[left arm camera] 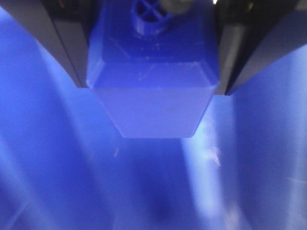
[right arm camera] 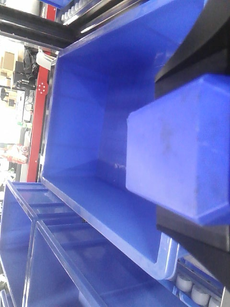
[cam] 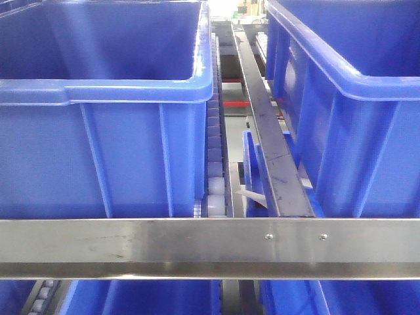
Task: Pick and sort blue part to right shelf
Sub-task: 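Lower the left-held blue part into a bin and open the left gripper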
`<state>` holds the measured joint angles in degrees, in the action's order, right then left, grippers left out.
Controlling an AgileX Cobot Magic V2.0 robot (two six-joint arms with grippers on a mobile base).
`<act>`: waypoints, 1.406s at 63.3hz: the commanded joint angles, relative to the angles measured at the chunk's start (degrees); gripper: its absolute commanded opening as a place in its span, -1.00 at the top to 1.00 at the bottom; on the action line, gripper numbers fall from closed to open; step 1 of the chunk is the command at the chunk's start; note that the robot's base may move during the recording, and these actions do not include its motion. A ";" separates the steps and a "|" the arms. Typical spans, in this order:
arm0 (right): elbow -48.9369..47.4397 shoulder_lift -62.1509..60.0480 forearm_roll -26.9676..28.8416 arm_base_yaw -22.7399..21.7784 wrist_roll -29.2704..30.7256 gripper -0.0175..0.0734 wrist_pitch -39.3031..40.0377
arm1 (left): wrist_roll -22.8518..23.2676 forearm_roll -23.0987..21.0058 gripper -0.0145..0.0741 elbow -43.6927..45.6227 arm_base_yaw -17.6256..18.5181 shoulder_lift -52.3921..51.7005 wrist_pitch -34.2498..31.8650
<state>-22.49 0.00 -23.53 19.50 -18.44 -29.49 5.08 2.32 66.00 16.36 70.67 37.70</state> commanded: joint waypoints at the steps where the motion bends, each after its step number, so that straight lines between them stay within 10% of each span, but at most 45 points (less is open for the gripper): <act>1: -1.67 1.31 -1.47 -0.27 0.44 0.07 5.37 | -0.22 -0.52 -0.04 5.99 -0.09 6.74 -5.19; 34: -1.67 1.31 -1.47 -0.27 0.44 0.07 5.37 | -0.22 -1.00 -0.04 33.96 -0.09 43.29 10.11; 53: -1.67 1.31 -1.47 -0.27 0.44 0.07 5.37 | -0.22 -1.00 -0.14 34.09 -0.09 45.32 10.54; 71: -1.67 1.31 -1.47 -0.27 0.44 0.07 5.37 | -0.22 -1.12 -0.92 34.09 -0.09 44.86 11.61; 89: -1.67 1.31 -1.47 -0.27 0.44 0.07 5.37 | -0.22 -2.32 -0.61 34.09 0.56 37.36 11.93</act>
<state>-22.49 0.00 -23.53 19.50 -18.44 -29.49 4.75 0.56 98.55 16.36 114.87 51.02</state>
